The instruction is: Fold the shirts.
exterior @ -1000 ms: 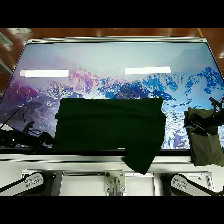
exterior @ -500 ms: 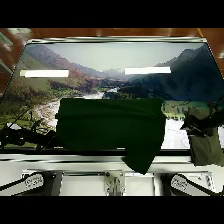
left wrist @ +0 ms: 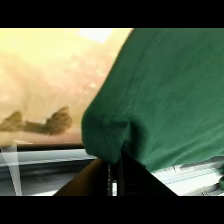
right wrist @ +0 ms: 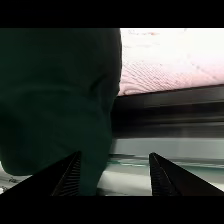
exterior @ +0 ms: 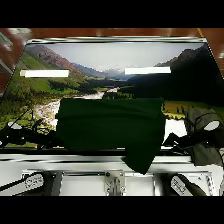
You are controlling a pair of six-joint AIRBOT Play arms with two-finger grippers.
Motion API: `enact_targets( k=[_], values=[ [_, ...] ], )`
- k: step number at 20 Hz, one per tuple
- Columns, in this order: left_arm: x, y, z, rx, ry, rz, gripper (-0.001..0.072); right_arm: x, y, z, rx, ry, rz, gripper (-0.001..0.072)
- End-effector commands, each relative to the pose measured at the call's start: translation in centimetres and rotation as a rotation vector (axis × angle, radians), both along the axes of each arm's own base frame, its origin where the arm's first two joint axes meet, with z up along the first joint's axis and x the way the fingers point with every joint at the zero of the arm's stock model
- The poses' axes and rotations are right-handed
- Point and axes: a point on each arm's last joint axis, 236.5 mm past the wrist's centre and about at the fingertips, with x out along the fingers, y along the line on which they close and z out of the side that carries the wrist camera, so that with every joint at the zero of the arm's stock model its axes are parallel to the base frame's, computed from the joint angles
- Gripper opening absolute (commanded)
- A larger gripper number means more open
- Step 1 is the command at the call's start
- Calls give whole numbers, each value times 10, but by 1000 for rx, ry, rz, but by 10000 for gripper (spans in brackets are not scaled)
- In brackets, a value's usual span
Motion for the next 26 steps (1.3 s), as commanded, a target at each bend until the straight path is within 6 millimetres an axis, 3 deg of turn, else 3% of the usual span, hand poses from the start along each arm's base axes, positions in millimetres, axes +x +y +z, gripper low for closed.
enact_targets(
  k=[1, 8, 11, 13, 15, 17, 20, 24, 26],
  values=[
    [0, 0, 0, -1, -3, -7, 40, -14, 23, -18, 49, -4, -62, 552],
    [0, 0, 0, -1, -3, -7, 41, -11, 31, -32, 44, -41, -91, 550],
    [-1, 0, 0, -1, -2, -7, 40, -20, 54, -39, 56, 1, 12, 540],
    [-1, 0, 1, -3, -2, -7, 40, -28, 63, -42, 57, 33, 64, 288],
    [1, 1, 1, 0, -7, -8, 40, -21, 60, -38, 44, 7, 64, 91],
    [10, 4, 6, 9, -39, -22, 39, -1, 56, -25, 29, -66, 76, 66],
    [36, 14, 31, 34, -138, -60, 39, 40, 52, 18, 19, -214, 90, 66],
    [92, 18, 89, 34, -307, -71, 39, 116, 50, 81, 33, -426, -13, 65],
    [124, 20, 112, 72, -389, -56, 38, 153, 47, 101, 47, -509, -63, 65]
  ],
)
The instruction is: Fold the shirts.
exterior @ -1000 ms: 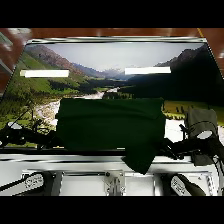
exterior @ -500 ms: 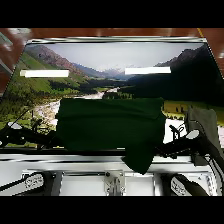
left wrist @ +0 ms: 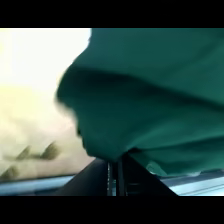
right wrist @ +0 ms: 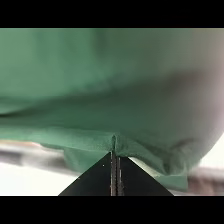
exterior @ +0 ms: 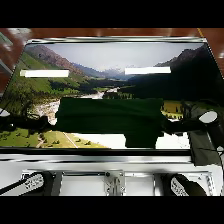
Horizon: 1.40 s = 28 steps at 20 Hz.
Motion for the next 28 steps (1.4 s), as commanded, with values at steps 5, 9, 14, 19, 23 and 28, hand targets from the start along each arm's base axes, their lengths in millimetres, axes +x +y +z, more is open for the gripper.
enact_targets(
  k=[5, 9, 14, 19, 23, 28],
  values=[
    [105, 5, 53, 45, -194, 68, 41, 124, -24, 30, 23, -176, -136, 65],
    [139, -7, 22, -3, -136, 50, 42, 161, -17, -9, 16, -144, -134, 66],
    [162, -12, -14, -20, -87, 37, 42, 181, -24, -56, -24, -125, -187, 66],
    [155, -11, -25, -47, -5, 88, 577, 180, -31, -52, -60, -165, -126, 584],
    [140, 12, 1, -77, 71, 79, 575, 146, -78, -37, -181, -122, -33, 668],
    [137, 11, 36, -78, 35, 48, 574, 107, -88, -64, -87, 73, -42, 670]
  ],
)
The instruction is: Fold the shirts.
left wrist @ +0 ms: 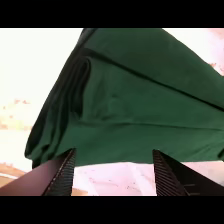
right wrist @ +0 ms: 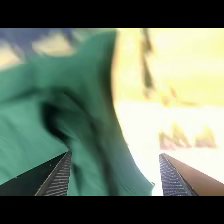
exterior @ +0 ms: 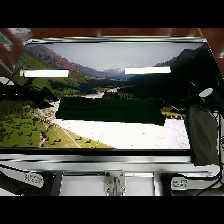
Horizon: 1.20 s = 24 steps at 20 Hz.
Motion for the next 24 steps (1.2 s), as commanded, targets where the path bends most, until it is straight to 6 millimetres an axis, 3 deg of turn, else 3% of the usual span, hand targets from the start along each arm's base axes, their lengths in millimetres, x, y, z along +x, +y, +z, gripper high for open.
enact_targets(
  k=[1, 4, 8, 9, 11, 12, 13, 14, 15, 17, 20, 21, 24],
  values=[
    [-6, -3, 23, 1, -14, -24, 574, -18, 8, -15, 96, 91, 12, 670],
    [-6, -15, 37, 14, -55, -68, 574, -4, 37, -28, 209, 76, 4, 670],
    [-7, -37, 40, 15, -66, -125, 574, 7, 74, -41, 315, 81, -6, 668],
    [-8, -43, 41, 18, -77, -154, 574, 9, 78, -42, 321, 79, -8, 596],
    [-9, -57, 41, 19, -97, -213, 574, 14, 80, -38, 329, 58, -10, 252],
    [-9, -65, 42, 14, -105, -229, 574, 16, 80, -31, 342, 35, 3, 119],
    [-7, -75, 44, 2, -115, -241, 574, 19, 79, -21, 348, 11, 22, 66],
    [-6, -86, 47, -15, -130, -252, 572, 23, 77, -8, 344, -18, 41, 67],
    [-2, -100, 49, -28, -148, -260, 479, 27, 75, 8, 339, -50, 52, 67],
    [6, -135, 56, -69, -198, -274, 139, 31, 71, 47, 343, -103, 71, 67],
    [15, -213, 63, -144, -318, -349, 92, 20, 63, 96, 345, -98, 90, 67],
    [14, -240, 62, -168, -330, -361, 56, 11, 61, 109, 338, -82, 111, 68],
    [-3, -320, 45, -192, -384, -452, 41, -19, 48, 139, 269, -21, 158, 67]
  ],
)
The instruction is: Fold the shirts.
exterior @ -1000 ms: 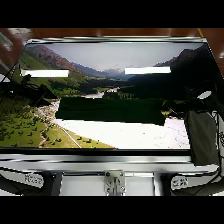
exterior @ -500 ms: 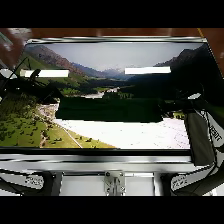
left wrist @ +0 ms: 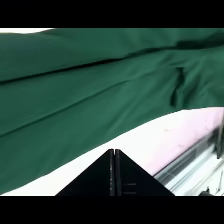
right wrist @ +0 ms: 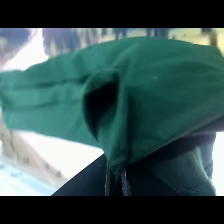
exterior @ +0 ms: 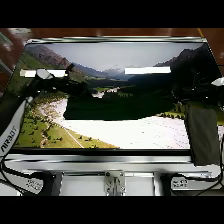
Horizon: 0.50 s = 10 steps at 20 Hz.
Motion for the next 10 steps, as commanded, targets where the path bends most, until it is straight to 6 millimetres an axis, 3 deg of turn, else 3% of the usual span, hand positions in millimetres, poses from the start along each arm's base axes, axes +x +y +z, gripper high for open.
enact_targets(
  k=[1, 6, 10],
  values=[
    [-14, -92, -14, -48, -91, -77, 41, -41, -12, 39, -80, 74, 62, 67],
    [-65, -191, -43, -143, -21, -154, 41, -73, -13, 83, -157, 47, 54, 67],
    [-107, -245, -62, -195, 49, -226, 40, -92, -6, 111, -169, 15, 36, 67]
  ],
)
